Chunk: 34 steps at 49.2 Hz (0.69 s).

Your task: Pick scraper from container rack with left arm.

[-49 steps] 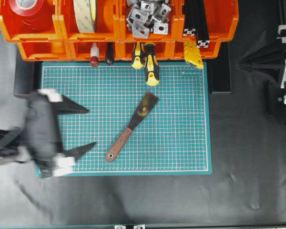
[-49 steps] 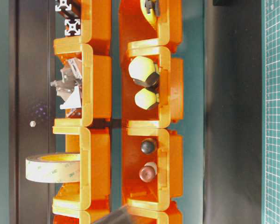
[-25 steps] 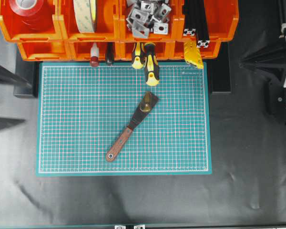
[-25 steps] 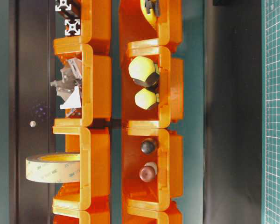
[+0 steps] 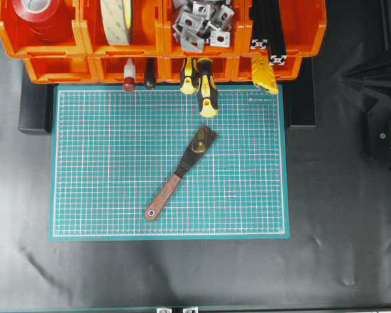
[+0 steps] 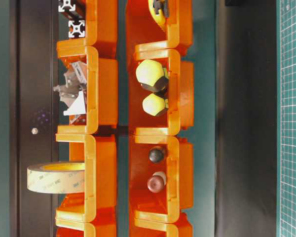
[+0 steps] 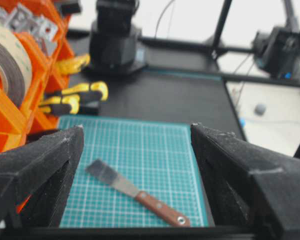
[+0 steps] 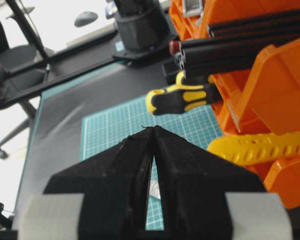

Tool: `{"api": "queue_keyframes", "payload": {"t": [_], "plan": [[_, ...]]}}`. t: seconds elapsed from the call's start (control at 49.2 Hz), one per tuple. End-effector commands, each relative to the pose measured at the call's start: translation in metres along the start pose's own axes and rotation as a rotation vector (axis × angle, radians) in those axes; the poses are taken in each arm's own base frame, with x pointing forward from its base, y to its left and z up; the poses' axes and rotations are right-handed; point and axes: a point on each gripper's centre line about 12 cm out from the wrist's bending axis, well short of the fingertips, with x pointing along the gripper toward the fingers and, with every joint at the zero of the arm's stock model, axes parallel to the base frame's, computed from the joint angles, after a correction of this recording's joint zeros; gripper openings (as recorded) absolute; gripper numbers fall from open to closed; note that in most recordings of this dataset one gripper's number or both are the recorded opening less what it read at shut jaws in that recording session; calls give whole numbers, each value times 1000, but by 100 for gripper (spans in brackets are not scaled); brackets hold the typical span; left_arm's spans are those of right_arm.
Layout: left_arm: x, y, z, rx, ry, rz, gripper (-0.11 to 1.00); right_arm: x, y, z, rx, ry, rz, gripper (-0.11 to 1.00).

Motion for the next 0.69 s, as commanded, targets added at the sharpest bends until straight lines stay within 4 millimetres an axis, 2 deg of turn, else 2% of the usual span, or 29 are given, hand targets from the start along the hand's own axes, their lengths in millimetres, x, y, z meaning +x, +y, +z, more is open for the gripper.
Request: {"api": "queue_keyframes", "payload": {"t": [0.0, 0.224, 0.671], "plan": [[-5, 2, 2, -12, -25, -5, 83, -3, 5, 15, 0, -42, 14, 1], [-2, 5, -13, -4, 9, 15, 83, -4, 6, 17, -2, -51, 17, 1], [-4, 16, -15, -12, -4, 76, 83, -4, 11, 16, -4, -41, 47, 1]]}}
